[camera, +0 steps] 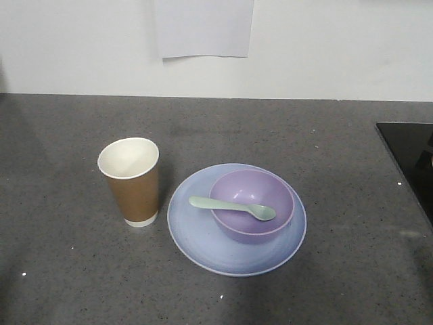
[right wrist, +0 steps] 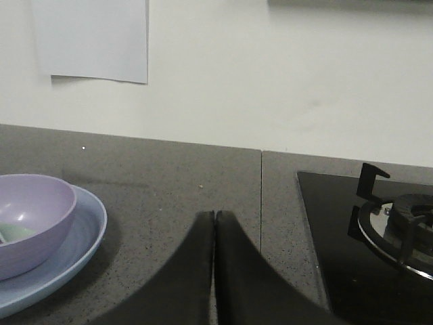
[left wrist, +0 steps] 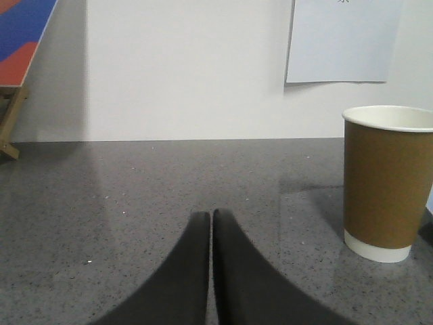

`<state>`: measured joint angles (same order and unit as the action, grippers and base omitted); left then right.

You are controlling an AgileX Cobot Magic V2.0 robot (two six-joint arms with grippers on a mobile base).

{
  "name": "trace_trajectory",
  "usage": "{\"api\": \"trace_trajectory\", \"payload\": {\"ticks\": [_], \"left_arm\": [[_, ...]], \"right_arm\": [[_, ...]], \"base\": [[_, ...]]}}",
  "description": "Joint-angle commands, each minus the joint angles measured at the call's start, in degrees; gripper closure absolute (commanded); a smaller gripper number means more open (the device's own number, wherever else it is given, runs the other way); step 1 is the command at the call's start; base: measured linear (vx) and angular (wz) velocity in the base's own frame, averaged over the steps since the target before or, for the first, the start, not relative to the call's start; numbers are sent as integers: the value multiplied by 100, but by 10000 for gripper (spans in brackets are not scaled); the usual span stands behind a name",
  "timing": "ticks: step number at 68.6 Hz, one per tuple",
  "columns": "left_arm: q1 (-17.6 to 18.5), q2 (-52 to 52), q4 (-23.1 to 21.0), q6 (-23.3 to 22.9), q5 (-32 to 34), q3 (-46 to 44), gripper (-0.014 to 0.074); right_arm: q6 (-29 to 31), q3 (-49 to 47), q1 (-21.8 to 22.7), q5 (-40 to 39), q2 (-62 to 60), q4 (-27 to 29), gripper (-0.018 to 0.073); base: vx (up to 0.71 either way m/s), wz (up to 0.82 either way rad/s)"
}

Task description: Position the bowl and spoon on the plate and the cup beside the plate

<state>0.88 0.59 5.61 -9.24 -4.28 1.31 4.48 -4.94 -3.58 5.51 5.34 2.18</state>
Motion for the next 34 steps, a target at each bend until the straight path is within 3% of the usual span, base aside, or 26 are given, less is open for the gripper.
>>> {"api": "trace_trajectory", "payload": {"ticks": [1,10,34], "left_arm": [[-13,87,-54,-22,428,-103,603],[-13,87,-54,-22,428,-103,603],[-13,81,-54,-22,428,-102,603]], "right_arm": [[-102,133,177,-551,-303,-64,570],[-448,464,464,-597,-664,-171,570],[-671,710,438,-790,-650,-255,570]], "base": [[0,0],[0,0],[0,0]]}}
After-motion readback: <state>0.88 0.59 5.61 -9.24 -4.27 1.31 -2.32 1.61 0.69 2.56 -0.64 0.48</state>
